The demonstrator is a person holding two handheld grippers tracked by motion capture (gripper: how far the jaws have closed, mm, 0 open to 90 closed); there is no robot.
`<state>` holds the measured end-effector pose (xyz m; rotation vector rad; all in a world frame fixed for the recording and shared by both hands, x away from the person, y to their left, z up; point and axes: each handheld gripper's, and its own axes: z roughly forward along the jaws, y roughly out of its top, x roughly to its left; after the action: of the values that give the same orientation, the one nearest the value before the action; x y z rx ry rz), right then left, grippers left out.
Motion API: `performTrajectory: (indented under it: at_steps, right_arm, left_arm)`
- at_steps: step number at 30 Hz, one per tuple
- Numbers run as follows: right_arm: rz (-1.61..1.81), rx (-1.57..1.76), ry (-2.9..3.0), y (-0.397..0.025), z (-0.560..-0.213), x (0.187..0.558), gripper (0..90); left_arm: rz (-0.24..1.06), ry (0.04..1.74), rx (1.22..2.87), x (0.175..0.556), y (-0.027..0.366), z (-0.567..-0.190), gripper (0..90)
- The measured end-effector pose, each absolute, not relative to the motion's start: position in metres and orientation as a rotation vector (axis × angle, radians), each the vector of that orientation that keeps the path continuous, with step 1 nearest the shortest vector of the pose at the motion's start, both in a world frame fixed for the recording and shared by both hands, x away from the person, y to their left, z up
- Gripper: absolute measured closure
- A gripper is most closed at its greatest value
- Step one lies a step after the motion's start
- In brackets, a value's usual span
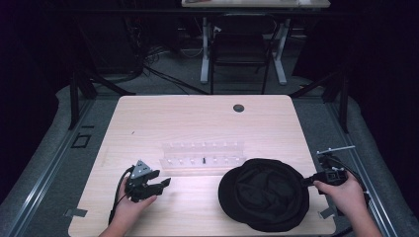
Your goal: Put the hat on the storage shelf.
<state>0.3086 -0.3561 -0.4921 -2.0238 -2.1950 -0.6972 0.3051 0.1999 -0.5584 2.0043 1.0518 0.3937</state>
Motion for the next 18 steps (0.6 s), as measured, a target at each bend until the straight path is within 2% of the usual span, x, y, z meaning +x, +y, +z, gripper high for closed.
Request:
performTrajectory:
  at_steps: [1,10,11,18]
  right_arm:
    - [-0.677,-2.033,-2.193,-0.355,-0.494,0.311,82.3]
    - [-0.556,-2.034,-2.199,-0.352,-0.499,0.319,79.3]
    - [-0.569,-2.111,-2.162,-0.348,-0.501,0.319,79.2]
    - [-0.489,-2.044,-2.157,-0.353,-0.509,0.324,76.6]
  left_arm:
    - [0.393,1.053,2.002,0.305,0.200,-0.558,43.9]
    - [0.392,1.055,2.005,0.305,0.200,-0.559,43.9]
    - [0.393,1.055,2.002,0.305,0.200,-0.559,43.9]
    - [0.391,1.051,2.006,0.305,0.200,-0.559,43.9]
